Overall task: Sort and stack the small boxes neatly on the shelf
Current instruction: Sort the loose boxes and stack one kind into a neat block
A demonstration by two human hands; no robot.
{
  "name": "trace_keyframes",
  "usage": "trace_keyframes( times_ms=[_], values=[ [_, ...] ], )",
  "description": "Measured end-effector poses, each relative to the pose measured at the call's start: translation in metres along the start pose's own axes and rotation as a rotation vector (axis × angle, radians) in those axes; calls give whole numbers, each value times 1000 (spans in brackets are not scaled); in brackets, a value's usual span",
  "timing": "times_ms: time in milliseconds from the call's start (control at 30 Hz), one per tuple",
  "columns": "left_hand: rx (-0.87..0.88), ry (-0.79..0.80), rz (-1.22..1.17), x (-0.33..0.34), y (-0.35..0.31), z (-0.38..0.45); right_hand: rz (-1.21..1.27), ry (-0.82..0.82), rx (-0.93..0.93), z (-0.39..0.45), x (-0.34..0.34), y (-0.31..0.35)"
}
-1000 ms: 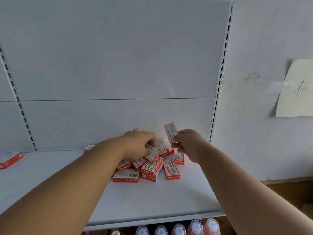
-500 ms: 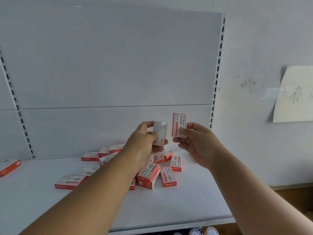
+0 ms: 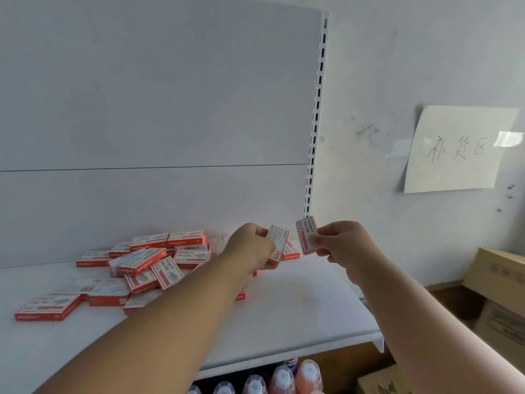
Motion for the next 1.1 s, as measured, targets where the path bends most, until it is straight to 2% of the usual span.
trace_keyframes(
  times_ms=[100, 200, 333, 433, 500, 600, 667, 833, 967, 1100],
  values=[
    [-21, -15, 134, 9, 3, 2, -177, 16, 90, 2, -3, -16],
    [-12, -17, 120, 18, 5, 6, -205, 21, 116, 3, -3, -26],
    [-7, 6, -68, 24, 9, 11, 82, 28, 57, 6, -6, -29],
    [28, -46, 62, 17, 8, 14, 148, 34, 42, 10, -5, -27],
    [35, -74, 246, 15, 8, 15, 23, 17, 85, 12, -3, -28],
    [34, -72, 640, 19, 4, 14, -318, 20, 165, 16, -1, -31],
    [36, -73, 783, 21, 1, 13, -500, 26, 177, 19, 2, -30],
    [-13, -57, 868, 23, -4, 13, -823, -13, 113, 21, 4, -12],
    [1, -12, 790, 28, -3, 16, -828, 2, 116, 22, 6, -15],
    [101, -102, 813, 23, -4, 14, -856, 19, 102, 21, 14, -20]
  ],
)
Point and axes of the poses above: each hand's wrist, its own z-axis towards the middle knuckle, its own x-axis out of the palm, y = z × x, the point moved 7 cm from there along z, towards the middle knuckle, and after that the axes turned 11 degrees about y, right-handed, at the moved point
